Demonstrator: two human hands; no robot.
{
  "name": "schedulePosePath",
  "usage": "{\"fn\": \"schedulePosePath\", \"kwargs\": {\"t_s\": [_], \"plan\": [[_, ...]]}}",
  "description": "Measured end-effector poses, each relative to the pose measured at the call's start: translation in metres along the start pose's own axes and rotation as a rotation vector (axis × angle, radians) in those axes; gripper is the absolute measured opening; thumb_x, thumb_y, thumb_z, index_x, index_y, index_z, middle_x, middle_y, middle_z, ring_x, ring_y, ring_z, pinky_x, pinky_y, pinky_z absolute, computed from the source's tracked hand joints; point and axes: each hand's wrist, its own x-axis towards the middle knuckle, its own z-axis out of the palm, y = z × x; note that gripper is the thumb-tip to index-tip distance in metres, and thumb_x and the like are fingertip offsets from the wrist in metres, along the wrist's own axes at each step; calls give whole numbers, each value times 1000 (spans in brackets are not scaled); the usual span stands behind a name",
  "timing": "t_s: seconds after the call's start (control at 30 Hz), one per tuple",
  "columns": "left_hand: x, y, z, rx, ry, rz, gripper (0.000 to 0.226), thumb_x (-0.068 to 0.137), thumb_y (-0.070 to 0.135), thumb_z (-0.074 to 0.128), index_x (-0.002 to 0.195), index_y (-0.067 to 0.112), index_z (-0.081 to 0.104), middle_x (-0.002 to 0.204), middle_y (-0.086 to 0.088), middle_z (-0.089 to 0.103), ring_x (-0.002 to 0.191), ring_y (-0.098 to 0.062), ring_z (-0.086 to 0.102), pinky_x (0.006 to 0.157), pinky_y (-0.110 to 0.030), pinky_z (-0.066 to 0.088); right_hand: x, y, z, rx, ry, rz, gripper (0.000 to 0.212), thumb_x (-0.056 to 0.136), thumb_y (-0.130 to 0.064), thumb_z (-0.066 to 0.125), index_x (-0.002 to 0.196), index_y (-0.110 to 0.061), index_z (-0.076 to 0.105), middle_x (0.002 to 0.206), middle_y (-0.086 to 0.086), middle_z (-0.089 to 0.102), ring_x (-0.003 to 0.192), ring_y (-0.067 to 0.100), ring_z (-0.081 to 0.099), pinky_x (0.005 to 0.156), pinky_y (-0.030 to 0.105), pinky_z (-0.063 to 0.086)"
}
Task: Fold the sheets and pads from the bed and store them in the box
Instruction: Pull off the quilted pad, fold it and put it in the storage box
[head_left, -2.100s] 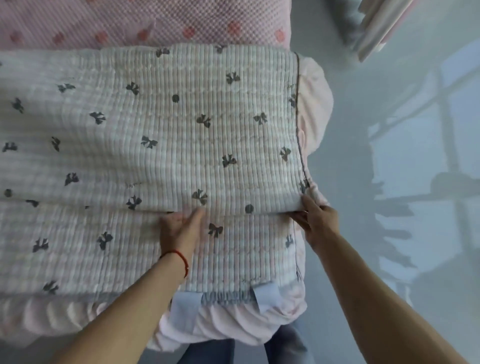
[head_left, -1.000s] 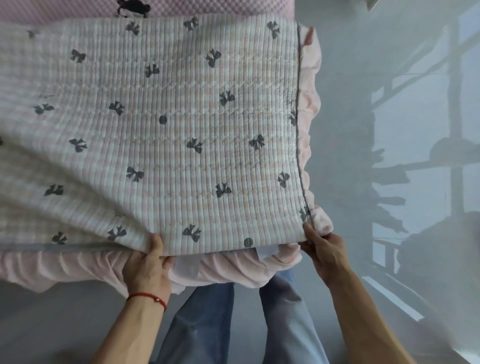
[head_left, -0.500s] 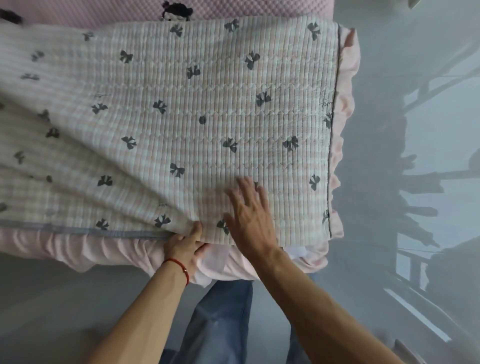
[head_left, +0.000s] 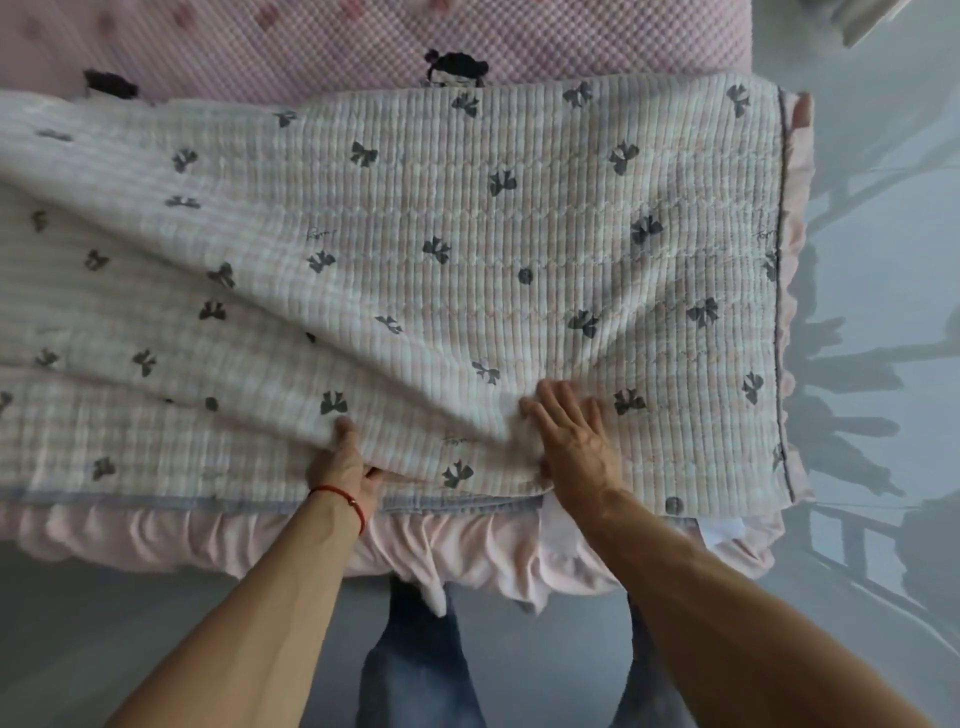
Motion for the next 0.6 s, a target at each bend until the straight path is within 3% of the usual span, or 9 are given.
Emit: {"fn": "schedulePosePath", "kwargs": {"t_s": [0.2, 0.37, 0.5, 0.6], "plan": [[4, 20, -18, 21, -91, -20, 43, 91, 29, 75, 126, 9, 59, 117, -13, 69, 106, -30, 69, 93, -55, 57, 9, -15, 6, -83, -6, 92, 97, 85, 12, 63, 163, -23, 17, 173, 2, -1, 158, 24, -10, 127, 57, 2], [24, 60, -44, 22, -61, 86, 25, 96, 33, 68, 108, 12, 64, 111, -13, 70, 95, -25, 70, 81, -42, 61, 12, -10, 20, -101, 82, 80, 94, 73, 19, 70, 153, -19, 38, 170, 6, 20, 159, 27, 6, 124, 65, 14], [18, 54, -69, 221, 36, 178, 31, 99, 36, 62, 87, 7, 65, 63, -11, 71, 53, -21, 64, 51, -29, 51, 8, -5, 19, -124, 213, -5, 89, 67, 17, 78, 142, -19, 49, 160, 8, 39, 153, 29, 28, 117, 66, 27], [10, 35, -104, 329, 123, 246, 43, 99, 38, 57, 80, 2, 69, 54, -12, 67, 44, -22, 59, 44, -26, 46, -8, -28, 16, -150, 274, 50, 87, 66, 1, 89, 137, -27, 48, 144, -1, 46, 136, 25, 43, 111, 62, 36]]}}
